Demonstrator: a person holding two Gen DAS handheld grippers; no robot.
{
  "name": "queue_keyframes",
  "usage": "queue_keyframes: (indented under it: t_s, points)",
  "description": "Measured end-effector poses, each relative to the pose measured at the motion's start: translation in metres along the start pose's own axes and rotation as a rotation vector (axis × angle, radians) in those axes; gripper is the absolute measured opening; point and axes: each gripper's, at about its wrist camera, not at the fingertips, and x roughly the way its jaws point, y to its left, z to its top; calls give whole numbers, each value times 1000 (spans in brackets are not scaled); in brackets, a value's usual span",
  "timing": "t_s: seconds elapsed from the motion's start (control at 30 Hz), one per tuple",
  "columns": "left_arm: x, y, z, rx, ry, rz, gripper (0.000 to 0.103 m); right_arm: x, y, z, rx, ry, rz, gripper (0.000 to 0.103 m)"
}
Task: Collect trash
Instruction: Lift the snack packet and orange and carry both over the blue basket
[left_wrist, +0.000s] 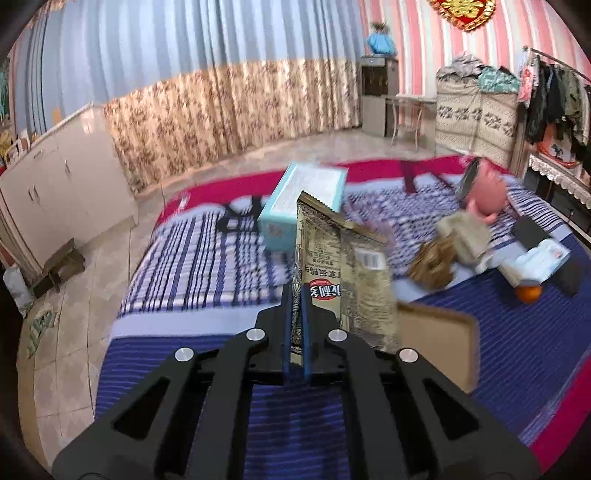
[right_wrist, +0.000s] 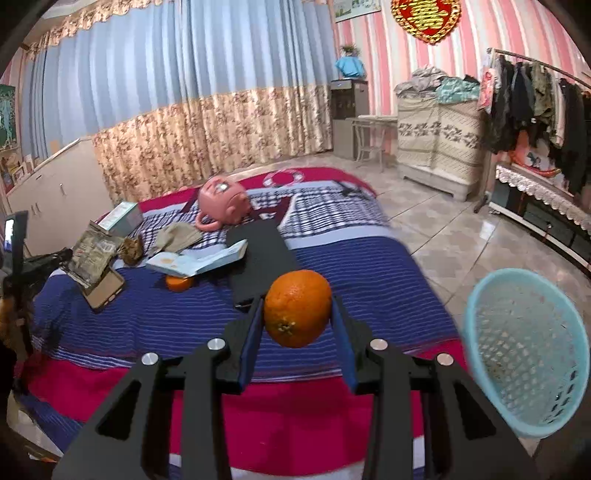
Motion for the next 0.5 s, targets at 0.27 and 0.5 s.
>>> queue_keyframes:
  t_s: [0.27, 0.5]
  points:
    - [-45, -63, 25, 30, -98, -93, 3, -26, -53, 7, 84, -65, -66, 37]
    - [-69, -166, 34, 101, -128, -239, 3, -54, -104, 12, 127, -111, -170, 37]
